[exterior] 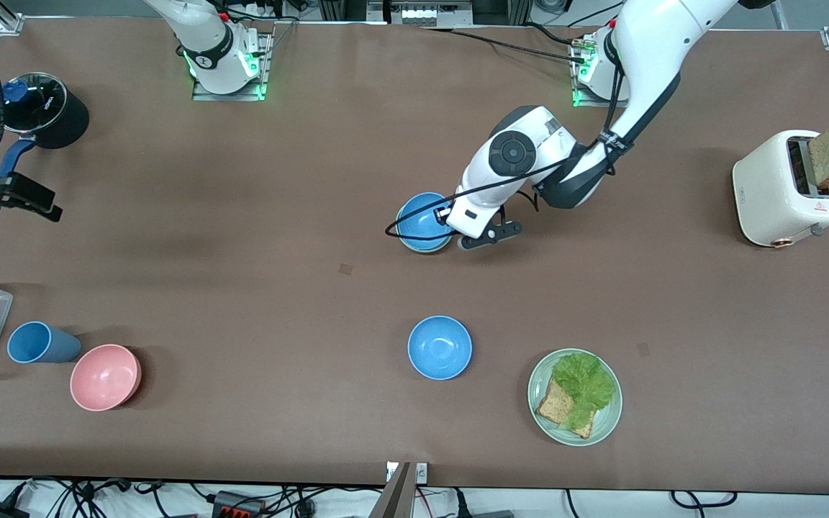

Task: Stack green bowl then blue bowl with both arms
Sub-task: 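Open the left gripper and lift it off the stacked bowls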

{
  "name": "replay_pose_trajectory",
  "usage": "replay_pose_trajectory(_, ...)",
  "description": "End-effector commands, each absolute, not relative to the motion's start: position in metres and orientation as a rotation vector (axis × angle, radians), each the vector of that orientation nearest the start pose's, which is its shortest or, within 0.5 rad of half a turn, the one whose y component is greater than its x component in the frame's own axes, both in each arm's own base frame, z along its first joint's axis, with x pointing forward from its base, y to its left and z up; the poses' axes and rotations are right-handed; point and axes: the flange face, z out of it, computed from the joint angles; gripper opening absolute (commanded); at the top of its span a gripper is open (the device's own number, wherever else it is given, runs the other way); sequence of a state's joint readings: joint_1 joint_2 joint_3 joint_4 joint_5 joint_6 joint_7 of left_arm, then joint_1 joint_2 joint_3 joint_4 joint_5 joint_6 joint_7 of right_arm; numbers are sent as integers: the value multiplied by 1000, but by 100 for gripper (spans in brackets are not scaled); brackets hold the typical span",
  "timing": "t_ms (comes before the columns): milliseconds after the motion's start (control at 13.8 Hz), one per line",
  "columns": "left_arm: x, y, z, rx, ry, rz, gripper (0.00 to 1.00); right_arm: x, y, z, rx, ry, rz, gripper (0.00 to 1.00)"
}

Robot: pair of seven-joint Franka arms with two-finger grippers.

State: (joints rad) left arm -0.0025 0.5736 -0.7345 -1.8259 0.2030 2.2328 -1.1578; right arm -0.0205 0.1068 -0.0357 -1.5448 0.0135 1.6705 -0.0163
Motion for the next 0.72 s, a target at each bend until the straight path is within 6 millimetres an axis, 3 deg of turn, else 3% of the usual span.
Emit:
replay_pose_trajectory(0,538,-388,340,-3122,-579,281,46,584,-29,579,-3146,36,-55,100)
replay_pose_trajectory(145,569,-360,372,-3143,-508,288,47,586,-25,580,-3149,21,-67,100)
replay_pose_trajectory(290,596,-321,384,-3181,-458,281,49,586,-27,584,-3147,23,-79,100)
replay_pose_trajectory(362,605,-304,388,-3195,-418,299,65,586,-29,584,-3147,28,-77,100)
replay_pose_trajectory(435,613,-292,396,-3211,-373,298,100,586,-29,584,-3148,26,-77,100)
replay_pose_trajectory(652,642,-237,416,-3228,-338,271,100,587,-26,593,-3149,11,-87,100)
